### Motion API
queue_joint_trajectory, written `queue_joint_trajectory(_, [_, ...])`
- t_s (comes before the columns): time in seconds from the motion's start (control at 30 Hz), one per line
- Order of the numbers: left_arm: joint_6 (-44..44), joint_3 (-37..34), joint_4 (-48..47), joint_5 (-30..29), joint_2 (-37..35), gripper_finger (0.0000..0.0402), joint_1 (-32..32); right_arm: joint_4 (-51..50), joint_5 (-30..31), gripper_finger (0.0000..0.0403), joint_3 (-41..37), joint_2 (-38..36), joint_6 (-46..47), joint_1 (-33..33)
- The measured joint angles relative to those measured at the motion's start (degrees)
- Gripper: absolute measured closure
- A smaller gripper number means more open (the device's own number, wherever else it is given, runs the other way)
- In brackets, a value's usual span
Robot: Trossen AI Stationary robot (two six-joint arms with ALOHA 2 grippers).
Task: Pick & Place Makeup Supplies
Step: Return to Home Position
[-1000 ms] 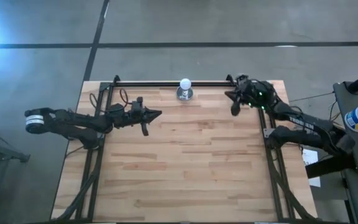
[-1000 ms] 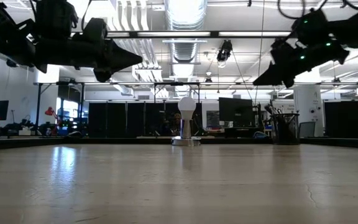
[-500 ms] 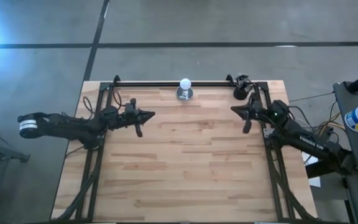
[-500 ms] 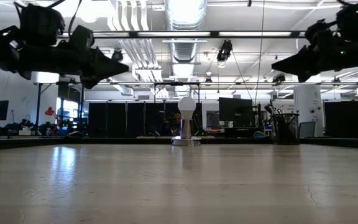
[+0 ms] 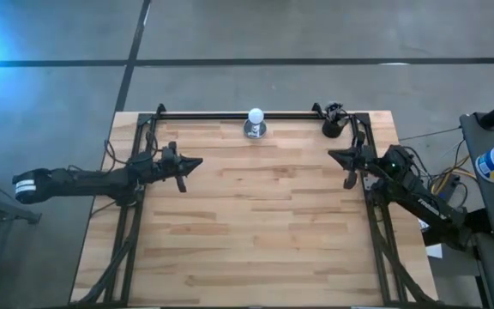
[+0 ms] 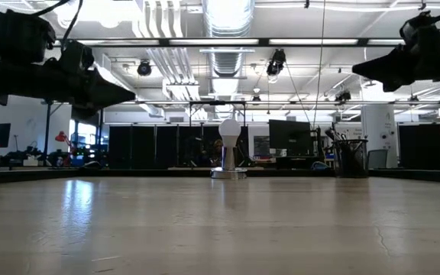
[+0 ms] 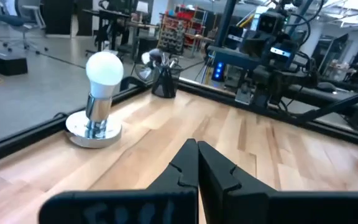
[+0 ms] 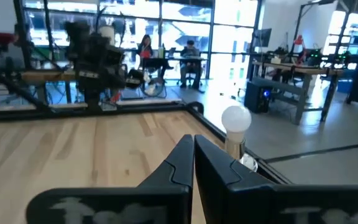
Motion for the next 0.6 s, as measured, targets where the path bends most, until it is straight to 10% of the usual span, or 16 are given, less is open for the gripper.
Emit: queue_joint_trajectory(0.6, [2.03, -0.09, -18.15, -0.92, -19.11, 0.0401, -0.31, 7.7, 12.46, 0.0395, -4.9, 0.04, 5.3, 4.69])
